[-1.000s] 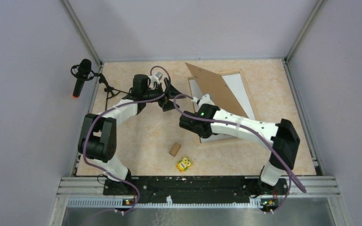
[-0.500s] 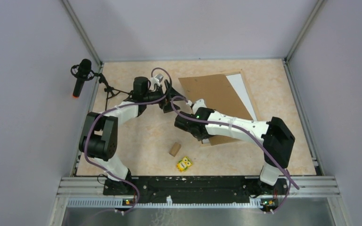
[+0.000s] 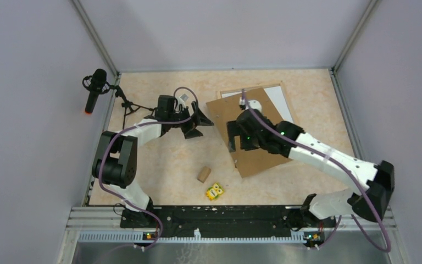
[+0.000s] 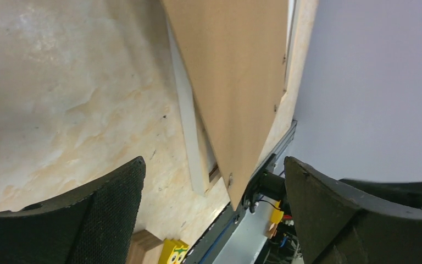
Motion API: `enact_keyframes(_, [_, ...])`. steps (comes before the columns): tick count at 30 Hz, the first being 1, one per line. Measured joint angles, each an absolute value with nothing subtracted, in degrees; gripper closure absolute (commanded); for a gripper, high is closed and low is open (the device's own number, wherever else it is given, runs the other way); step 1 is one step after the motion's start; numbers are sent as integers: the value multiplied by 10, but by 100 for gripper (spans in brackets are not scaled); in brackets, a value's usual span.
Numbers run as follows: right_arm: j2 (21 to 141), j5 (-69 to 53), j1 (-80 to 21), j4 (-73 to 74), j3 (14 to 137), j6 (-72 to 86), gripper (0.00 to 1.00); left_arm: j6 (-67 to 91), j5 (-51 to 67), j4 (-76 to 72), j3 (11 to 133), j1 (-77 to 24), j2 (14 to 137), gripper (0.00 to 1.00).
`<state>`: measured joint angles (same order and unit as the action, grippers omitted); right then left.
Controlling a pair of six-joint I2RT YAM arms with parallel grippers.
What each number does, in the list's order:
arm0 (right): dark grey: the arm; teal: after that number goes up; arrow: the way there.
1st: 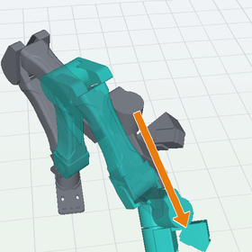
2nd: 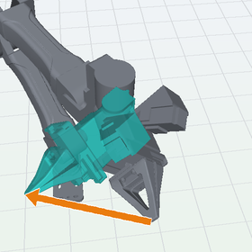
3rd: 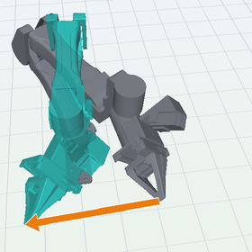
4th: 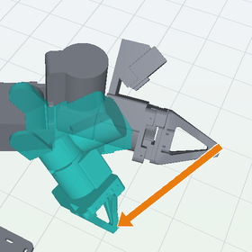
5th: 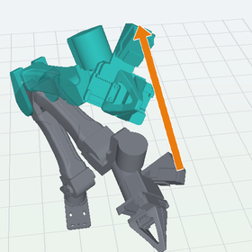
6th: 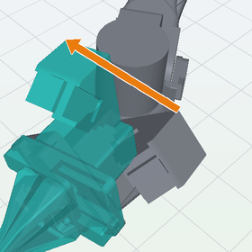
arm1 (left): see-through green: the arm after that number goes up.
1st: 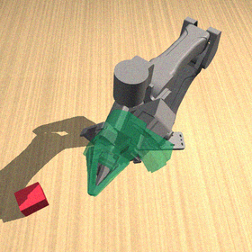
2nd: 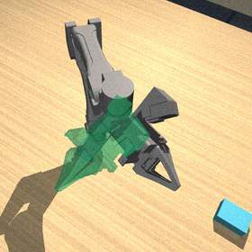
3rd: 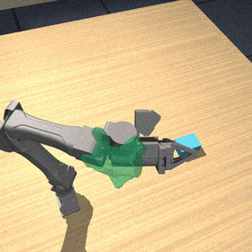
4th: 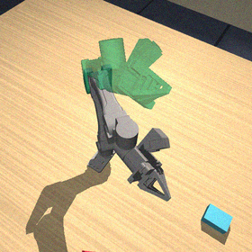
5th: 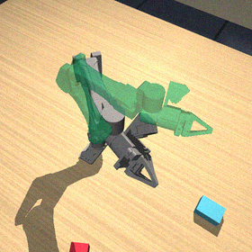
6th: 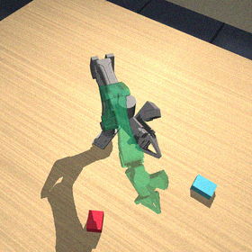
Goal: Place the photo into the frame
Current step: Turn over the photo frame item on the photo frame.
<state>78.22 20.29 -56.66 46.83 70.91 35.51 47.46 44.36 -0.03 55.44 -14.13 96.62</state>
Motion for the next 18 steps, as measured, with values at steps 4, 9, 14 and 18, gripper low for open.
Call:
enact_keyframes(4, [722,152,-484,433,693,336,1,449,423,19,548,-149,960,2])
enact_keyframes(9, [715,125,-446,429,681,317,1,435,409,28,529,-160,945,10])
enact_keyframes(14, [715,99,-345,412,649,293,1,449,411,-2,518,-175,947,21])
enact_keyframes(18, [721,78,-234,404,622,276,1,467,410,-40,518,-207,972,31])
